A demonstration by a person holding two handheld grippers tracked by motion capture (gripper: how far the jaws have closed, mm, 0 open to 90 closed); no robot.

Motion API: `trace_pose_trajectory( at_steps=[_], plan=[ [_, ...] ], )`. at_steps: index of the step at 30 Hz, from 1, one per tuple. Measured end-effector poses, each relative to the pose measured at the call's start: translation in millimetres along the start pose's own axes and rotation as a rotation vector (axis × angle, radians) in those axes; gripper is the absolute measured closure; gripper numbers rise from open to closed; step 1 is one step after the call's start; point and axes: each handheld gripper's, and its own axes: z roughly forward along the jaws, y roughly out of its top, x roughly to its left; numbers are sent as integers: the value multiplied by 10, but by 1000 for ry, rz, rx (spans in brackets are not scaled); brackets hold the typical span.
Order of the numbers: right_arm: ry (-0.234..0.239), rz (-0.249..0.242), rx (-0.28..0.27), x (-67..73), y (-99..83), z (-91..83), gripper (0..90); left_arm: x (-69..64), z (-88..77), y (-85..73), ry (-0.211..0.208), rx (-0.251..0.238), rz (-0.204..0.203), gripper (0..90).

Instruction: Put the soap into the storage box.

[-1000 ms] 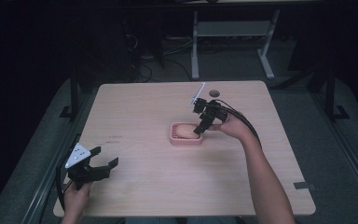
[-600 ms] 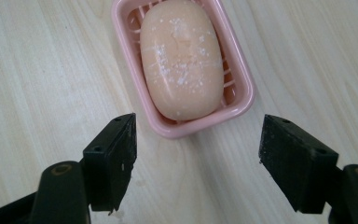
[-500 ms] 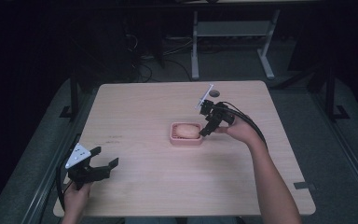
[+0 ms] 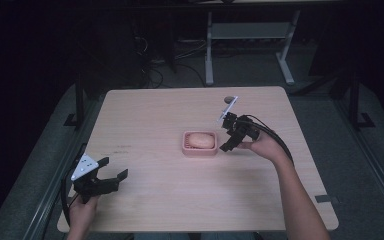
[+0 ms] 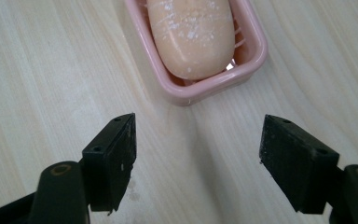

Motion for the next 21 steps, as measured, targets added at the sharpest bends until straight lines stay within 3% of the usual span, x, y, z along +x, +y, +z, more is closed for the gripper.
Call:
trace_pose_trajectory(
  at_steps=[4, 5, 21],
  plan=[
    [-4, -5, 24, 19, -44, 5, 267, -1, 0, 0, 0, 0, 0, 143],
    [-19, -15, 17, 37, -61, -3, 271, -1, -1, 1, 0, 0, 1, 143],
    [1, 27, -7, 75, -342, -18, 272, 4, -2, -2, 3, 4, 3, 143]
  ],
)
